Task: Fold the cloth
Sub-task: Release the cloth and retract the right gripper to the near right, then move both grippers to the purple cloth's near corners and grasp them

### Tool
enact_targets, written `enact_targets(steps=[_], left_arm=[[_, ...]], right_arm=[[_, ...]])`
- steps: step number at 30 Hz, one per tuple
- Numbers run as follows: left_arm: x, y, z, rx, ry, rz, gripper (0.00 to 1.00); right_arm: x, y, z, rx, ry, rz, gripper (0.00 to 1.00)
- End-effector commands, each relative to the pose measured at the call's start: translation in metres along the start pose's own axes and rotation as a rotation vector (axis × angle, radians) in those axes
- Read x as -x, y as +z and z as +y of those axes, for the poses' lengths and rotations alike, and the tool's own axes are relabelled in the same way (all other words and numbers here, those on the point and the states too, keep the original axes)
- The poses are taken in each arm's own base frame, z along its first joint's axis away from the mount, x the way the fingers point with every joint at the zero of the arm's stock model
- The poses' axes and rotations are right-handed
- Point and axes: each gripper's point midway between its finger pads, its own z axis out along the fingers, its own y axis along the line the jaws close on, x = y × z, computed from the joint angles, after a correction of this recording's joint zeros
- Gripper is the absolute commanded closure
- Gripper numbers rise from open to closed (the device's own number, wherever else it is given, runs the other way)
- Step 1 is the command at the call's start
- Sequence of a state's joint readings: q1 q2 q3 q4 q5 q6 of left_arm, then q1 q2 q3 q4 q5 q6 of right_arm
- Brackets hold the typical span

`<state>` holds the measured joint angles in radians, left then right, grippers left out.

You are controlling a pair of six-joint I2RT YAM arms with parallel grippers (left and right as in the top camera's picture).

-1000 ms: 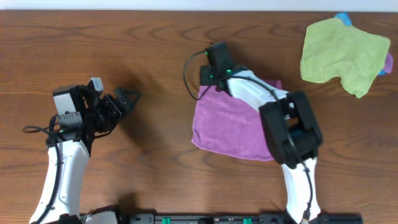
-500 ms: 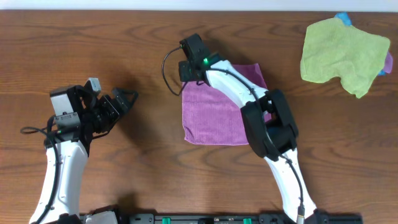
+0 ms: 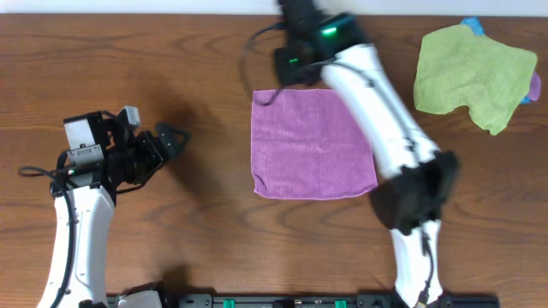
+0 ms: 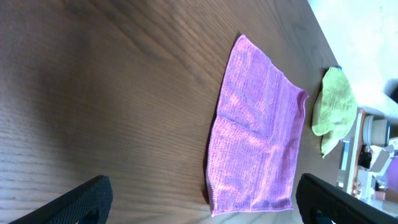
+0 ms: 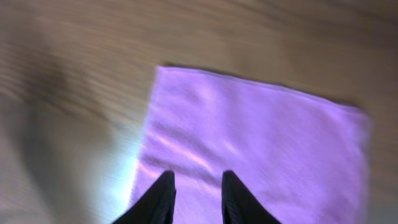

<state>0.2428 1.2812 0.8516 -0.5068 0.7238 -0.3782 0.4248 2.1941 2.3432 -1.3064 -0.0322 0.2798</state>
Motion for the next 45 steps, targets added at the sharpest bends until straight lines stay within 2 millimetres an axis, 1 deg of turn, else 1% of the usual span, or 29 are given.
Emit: enact_targets(steps=[1, 2, 4, 6, 9, 11, 13, 15, 18, 20, 21, 22, 25, 27, 28, 30, 31, 33, 38, 40, 43, 45], left_arm=[[-0.001, -0.001, -0.012, -0.001, 0.068, -0.001, 0.05], [-0.004, 0.000, -0.016, -0.004, 0.082, 0.007, 0.04], [-0.010, 0.004, -0.022, 0.001, 0.108, 0.019, 0.04], [-0.017, 0.010, -0.028, 0.018, 0.117, 0.030, 0.04], [-0.020, 0.015, -0.035, 0.018, 0.112, 0.029, 0.05], [-0.019, 0.017, -0.039, 0.010, 0.103, 0.023, 0.04], [-0.019, 0.017, -0.040, 0.009, 0.089, 0.022, 0.05], [-0.019, 0.017, -0.039, 0.009, 0.087, 0.023, 0.04], [-0.021, 0.017, -0.040, 0.010, 0.087, 0.027, 0.05], [-0.023, 0.017, -0.038, 0.015, 0.082, 0.035, 0.04], [-0.026, 0.017, -0.036, 0.023, 0.072, 0.047, 0.04], [-0.032, 0.019, -0.031, 0.035, 0.052, 0.067, 0.05], [-0.050, 0.026, -0.022, 0.060, -0.016, 0.112, 0.05], [-0.063, 0.033, -0.016, 0.073, -0.066, 0.142, 0.05], [-0.068, 0.036, -0.014, 0.075, -0.081, 0.151, 0.05], [-0.079, 0.043, -0.009, 0.091, -0.127, 0.163, 0.05], [-0.085, 0.047, -0.007, 0.098, -0.152, 0.168, 0.05], [-0.098, 0.058, -0.004, 0.087, -0.189, 0.177, 0.05], [-0.120, 0.076, -0.002, 0.049, -0.232, 0.186, 0.05], [-0.125, 0.080, 0.001, 0.062, -0.259, 0.183, 0.05], [-0.128, 0.085, 0.005, 0.074, -0.280, 0.162, 0.05], [-0.129, 0.090, 0.003, 0.065, -0.273, 0.156, 0.05]], right_arm=[[0.004, -0.049, -0.060, -0.005, 0.040, -0.022, 0.78], [-0.001, -0.060, -0.073, 0.003, 0.046, -0.011, 0.78], [-0.012, -0.082, -0.092, 0.035, 0.037, 0.008, 0.80], [-0.031, -0.108, -0.112, 0.024, 0.033, 0.034, 0.88], [-0.043, -0.133, -0.117, 0.013, 0.015, -0.008, 0.90], [-0.056, -0.142, -0.118, 0.000, -0.010, -0.026, 0.90], [-0.072, -0.146, -0.123, -0.035, -0.010, -0.036, 0.90], [-0.098, -0.145, -0.126, -0.051, -0.005, -0.049, 0.90], [-0.142, -0.133, -0.133, -0.058, 0.040, -0.095, 0.88], [-0.172, -0.122, -0.140, -0.062, 0.095, -0.106, 0.86], [-0.189, -0.115, -0.141, -0.053, 0.123, -0.110, 0.83], [-0.211, -0.104, -0.142, -0.029, 0.177, -0.116, 0.81], [-0.247, -0.081, -0.146, -0.002, 0.300, -0.114, 0.74], [-0.265, -0.067, -0.145, 0.027, 0.368, -0.101, 0.71], [-0.272, -0.060, -0.146, 0.032, 0.402, -0.098, 0.66], [-0.280, -0.050, -0.147, 0.036, 0.452, -0.089, 0.63], [-0.282, -0.045, -0.148, 0.037, 0.481, -0.084, 0.59], [-0.287, -0.034, -0.149, 0.038, 0.526, -0.077, 0.54], [-0.288, -0.016, -0.152, 0.047, 0.610, -0.083, 0.43], [-0.287, -0.010, -0.154, 0.049, 0.633, -0.083, 0.41], [-0.282, -0.001, -0.154, 0.064, 0.637, -0.087, 0.39], [-0.279, 0.007, -0.156, 0.066, 0.655, -0.082, 0.39]])
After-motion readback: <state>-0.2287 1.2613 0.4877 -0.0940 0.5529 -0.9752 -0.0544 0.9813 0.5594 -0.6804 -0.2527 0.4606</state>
